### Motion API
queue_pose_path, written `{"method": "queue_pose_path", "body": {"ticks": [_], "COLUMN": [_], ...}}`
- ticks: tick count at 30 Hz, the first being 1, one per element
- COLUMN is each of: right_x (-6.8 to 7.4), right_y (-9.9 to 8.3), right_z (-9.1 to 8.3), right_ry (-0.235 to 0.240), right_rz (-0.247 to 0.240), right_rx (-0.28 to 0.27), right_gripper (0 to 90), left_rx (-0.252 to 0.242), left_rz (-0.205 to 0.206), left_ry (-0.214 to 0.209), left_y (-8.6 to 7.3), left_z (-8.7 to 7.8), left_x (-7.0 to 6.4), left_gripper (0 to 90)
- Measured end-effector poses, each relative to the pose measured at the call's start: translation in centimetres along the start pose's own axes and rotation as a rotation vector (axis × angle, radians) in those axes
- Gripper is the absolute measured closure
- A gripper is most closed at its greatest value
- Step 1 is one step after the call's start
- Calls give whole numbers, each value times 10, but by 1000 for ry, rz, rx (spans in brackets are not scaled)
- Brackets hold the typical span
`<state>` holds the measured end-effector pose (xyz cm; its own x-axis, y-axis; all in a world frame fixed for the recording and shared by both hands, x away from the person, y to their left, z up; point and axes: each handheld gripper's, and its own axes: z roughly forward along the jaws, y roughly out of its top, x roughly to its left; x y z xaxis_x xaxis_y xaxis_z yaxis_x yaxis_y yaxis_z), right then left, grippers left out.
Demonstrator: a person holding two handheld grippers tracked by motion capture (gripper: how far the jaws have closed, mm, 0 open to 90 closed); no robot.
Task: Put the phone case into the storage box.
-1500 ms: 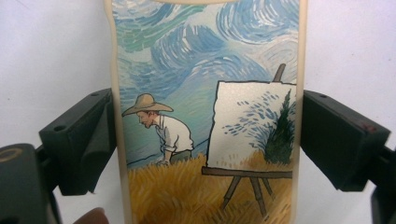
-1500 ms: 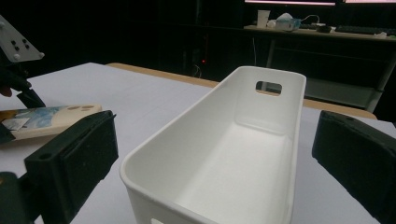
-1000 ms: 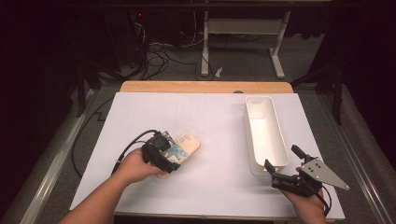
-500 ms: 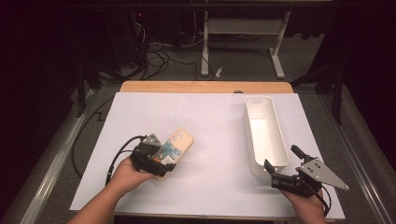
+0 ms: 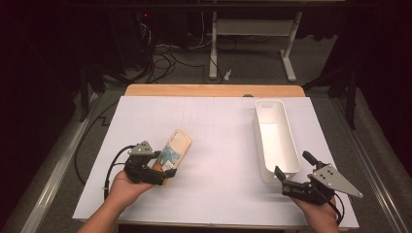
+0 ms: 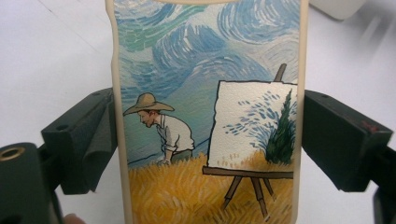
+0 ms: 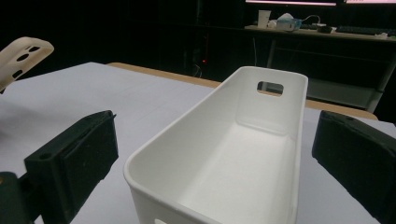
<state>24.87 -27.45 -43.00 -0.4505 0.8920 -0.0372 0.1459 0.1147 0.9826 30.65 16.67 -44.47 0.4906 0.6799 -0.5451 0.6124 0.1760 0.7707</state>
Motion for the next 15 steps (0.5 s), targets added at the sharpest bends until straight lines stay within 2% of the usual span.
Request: {"method": "queue_pose_path", "body": {"ticks": [2,4,12,15], "right_x": [0,0,2,3], "right_y": [0,0,1,1], "right_z": [0,-1,0,1], "right_ry": [-1,-1,2,1], "right_rz": [1,1,-5,-7], "right_rx": [0,-1,0,1], "right_gripper": [11,11,10,10], "left_rx": [-17,-22,-62,-85], "left_rz": [26,27,-1,-27], "left_ry": [6,-1,-29,-50], "left_y": [-2,-2,-2,-2], "left_z": [-1,-3,-12,-17], "left_x": [1,2,8,11], "left_gripper": [117,117,117,117]}}
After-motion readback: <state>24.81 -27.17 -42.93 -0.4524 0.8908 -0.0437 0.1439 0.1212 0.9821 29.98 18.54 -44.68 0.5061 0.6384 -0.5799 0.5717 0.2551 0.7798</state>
